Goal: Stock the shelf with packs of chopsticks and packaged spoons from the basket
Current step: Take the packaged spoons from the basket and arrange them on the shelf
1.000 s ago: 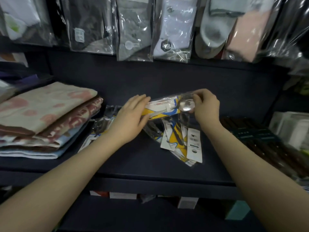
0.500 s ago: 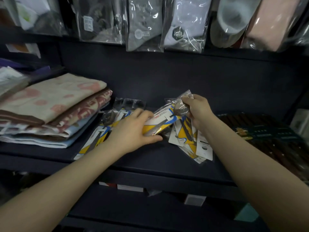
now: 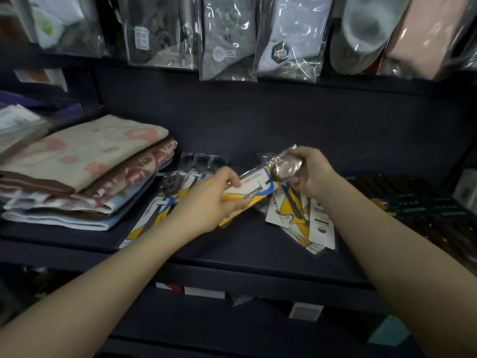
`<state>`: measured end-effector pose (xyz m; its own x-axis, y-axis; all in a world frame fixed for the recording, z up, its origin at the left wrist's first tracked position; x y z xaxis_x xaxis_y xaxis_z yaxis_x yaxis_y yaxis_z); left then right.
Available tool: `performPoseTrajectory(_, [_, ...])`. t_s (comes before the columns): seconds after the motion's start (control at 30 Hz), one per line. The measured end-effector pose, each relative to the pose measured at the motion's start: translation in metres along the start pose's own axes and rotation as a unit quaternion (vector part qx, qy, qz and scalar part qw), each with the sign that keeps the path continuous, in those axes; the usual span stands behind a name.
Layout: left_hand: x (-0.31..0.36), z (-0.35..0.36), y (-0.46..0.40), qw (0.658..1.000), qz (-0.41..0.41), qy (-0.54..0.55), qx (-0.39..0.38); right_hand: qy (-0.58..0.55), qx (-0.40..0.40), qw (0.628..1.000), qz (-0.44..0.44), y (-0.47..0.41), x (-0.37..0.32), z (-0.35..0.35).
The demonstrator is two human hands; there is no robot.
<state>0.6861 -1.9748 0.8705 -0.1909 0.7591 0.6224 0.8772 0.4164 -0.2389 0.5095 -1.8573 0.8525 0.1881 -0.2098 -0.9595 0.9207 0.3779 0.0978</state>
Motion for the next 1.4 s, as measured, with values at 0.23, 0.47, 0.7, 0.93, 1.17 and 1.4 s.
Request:
performPoseTrajectory(0.23, [-0.034, -0.029, 0.008, 0.959, -0.038, 0.278, 0.027, 0.125, 0.085, 0.988, -0.025, -0.022, 0.004, -0.036])
performPoseTrajectory(0.47, [-0.06, -0.025, 0.015, 0.956, -0.097, 0.274, 0.038, 0.552, 0.129, 0.79, -0.236, -0.018, -0.035, 0.002])
performPoseTrajectory(0.7, [-0.065, -0.038, 0.036, 0.982, -0.026, 0.185, 0.037, 0.317, -0.167, 0.91, -0.21, 0.019, 0.001, 0.115])
performPoseTrajectory(0.93, [-0.102, -0.051, 0.055, 0.994, 0.019, -0.091, 0.057, 0.38, -0.205, 0.89, -0.144, 0.011, 0.045, 0.148])
performPoseTrajectory(1.17, [-0.121, -0.036, 0.054, 0.983, -0.049, -0.164, -0.068, 0.432, -0.175, 0.874, -0.137, -0.007, 0.061, 0.167])
performPoseTrajectory(1.4, [-0.118, -0.029, 0.046, 0.986, -0.018, -0.156, -0.051, 0.516, -0.154, 0.833, -0.131, -0.007, 0.073, 0.167])
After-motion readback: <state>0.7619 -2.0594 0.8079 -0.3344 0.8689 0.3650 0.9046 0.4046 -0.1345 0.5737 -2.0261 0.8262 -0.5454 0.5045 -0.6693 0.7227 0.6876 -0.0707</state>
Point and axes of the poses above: each hand's wrist, its own y-axis away from the middle knuckle, its own z-axis out of the palm, x = y × z, the point moved 7 cm from there along -y, towards the middle knuckle, and after that the axes turned 8 degrees about -z, right-handed, at the moved point
